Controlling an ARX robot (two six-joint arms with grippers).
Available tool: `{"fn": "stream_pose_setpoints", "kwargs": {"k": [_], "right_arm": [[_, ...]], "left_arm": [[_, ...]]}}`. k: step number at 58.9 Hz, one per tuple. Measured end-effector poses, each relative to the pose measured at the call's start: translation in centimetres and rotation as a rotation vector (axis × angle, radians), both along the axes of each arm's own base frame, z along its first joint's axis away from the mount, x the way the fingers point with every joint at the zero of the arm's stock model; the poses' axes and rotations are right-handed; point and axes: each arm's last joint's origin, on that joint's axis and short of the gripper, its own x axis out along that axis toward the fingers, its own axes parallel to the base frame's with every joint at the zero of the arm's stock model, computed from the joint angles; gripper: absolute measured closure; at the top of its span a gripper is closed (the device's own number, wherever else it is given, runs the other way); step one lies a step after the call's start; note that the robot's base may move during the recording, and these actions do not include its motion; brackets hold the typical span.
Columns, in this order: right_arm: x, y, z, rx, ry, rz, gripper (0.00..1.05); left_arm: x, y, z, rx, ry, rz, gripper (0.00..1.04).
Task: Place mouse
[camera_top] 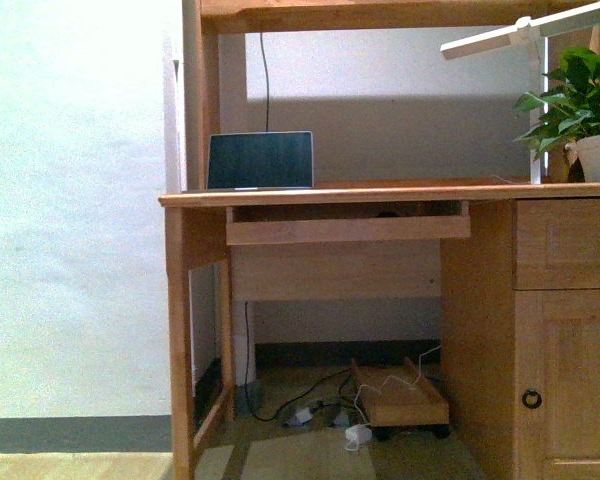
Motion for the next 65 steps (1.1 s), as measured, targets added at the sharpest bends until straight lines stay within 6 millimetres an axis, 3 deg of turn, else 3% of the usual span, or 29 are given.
{"fn": "stream_pose_setpoints", "kwargs": {"k": [65], "right_arm": [[0.00,0.00,0.00,0.000,0.000,0.000,0.07]], "left_arm": [[0.00,0.00,0.00,0.000,0.000,0.000,0.08]]}}
